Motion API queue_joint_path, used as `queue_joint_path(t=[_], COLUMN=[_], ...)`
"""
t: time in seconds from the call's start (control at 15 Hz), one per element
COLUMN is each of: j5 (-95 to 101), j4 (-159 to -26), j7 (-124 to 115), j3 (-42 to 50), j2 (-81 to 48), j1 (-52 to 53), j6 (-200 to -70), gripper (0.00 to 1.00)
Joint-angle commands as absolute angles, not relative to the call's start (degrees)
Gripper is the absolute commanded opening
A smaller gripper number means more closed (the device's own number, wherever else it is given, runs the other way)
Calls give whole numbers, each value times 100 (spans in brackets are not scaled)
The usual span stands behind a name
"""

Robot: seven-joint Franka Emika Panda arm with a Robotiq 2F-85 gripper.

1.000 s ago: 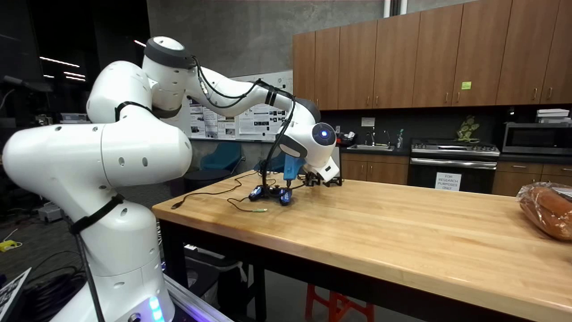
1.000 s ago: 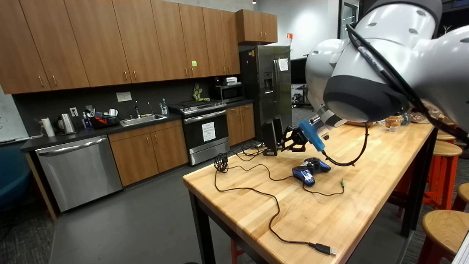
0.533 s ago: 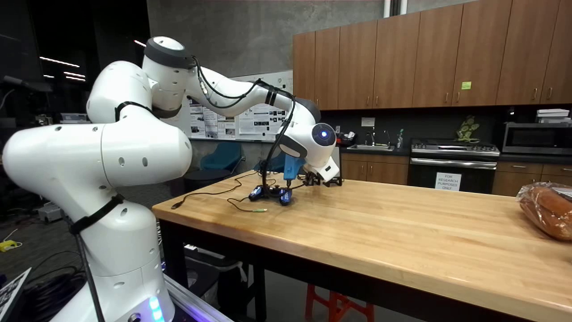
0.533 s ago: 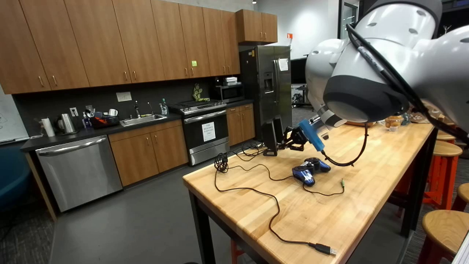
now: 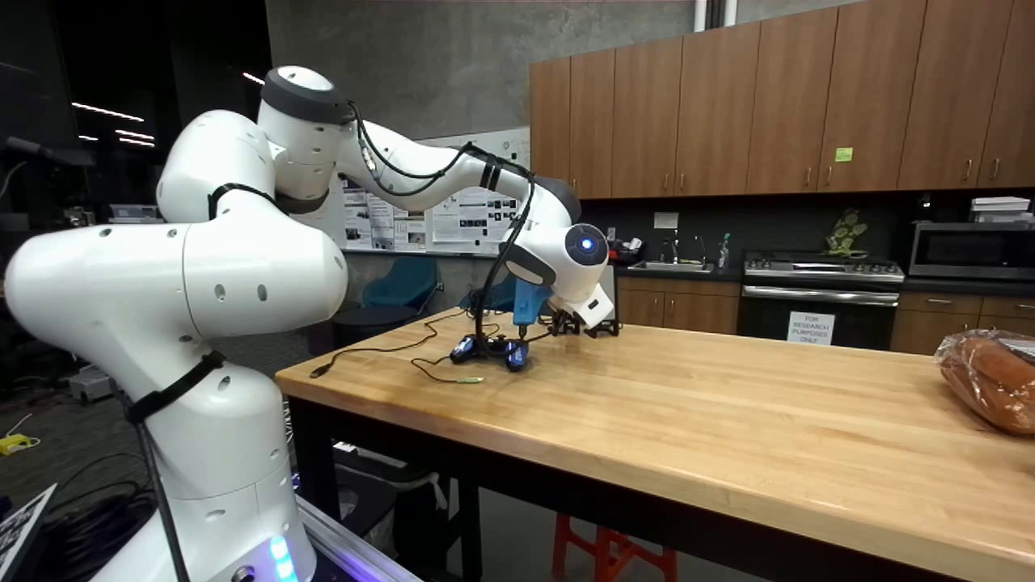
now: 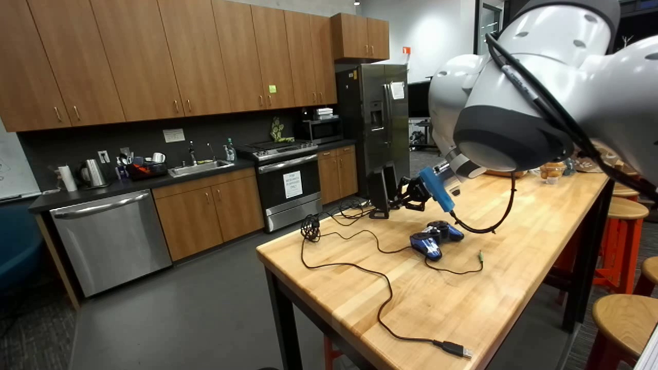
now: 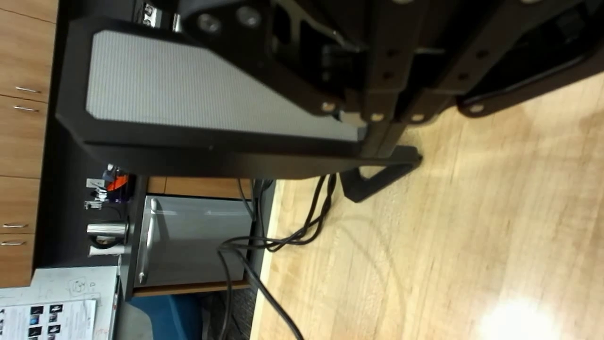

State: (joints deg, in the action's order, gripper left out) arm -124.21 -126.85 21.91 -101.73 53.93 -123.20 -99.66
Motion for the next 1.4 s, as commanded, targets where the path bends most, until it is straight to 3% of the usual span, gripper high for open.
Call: queue_joint_path(t=[0.0, 1.33], j5=[-12493, -12658], j4=[-12717, -12686], j7=[2333, 3310], j3=[-10080, -10064], j2=[5416, 5569], j1=[-12340, -12426], j6=[-9787, -9639], gripper=[0, 0])
